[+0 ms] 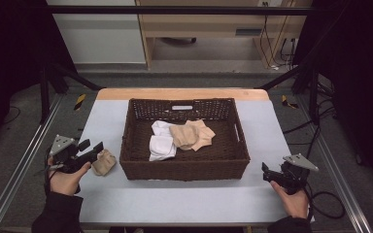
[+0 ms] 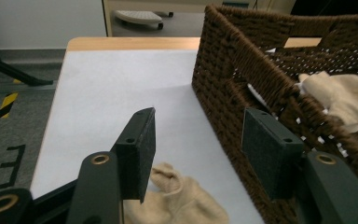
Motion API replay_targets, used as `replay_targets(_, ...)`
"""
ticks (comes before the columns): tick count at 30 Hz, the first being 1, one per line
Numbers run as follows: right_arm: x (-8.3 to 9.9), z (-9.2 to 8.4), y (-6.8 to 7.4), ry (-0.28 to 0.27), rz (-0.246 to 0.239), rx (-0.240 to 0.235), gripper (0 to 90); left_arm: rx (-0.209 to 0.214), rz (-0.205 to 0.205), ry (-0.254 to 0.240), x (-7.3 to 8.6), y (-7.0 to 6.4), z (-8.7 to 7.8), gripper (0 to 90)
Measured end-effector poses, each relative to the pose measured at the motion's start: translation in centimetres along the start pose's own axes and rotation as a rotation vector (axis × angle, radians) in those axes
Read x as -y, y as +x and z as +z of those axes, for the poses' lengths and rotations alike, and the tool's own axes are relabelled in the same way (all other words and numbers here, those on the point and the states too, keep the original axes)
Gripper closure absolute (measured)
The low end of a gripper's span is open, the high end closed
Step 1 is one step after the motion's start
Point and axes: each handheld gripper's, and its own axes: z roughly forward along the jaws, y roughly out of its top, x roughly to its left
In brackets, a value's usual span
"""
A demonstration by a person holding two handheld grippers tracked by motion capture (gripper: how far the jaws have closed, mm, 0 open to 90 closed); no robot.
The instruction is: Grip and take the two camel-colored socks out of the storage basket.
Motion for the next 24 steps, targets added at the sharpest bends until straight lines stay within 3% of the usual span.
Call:
replay_targets(9,0.0,0.1,0.0,0.004,-0.004,-0.003,4.1,0.014,0.01,-0.065,-1.9,-1.2,-0.3,45.9)
replay_targets(12,0.0,0.1,0.0,0.006,-0.001,-0.003,4.0,0.04,0.031,-0.083,-3.1,-2.0,-0.2,45.9)
replay_targets(17,0.0,0.1,0.0,0.006,0.003,-0.002,3.9,0.058,0.027,-0.11,-4.3,-2.8,0.3,46.0)
replay_targets(24,0.0,0.1,0.0,0.006,0.002,0.003,3.8,0.096,0.067,-0.118,-6.0,-5.5,1.7,46.2)
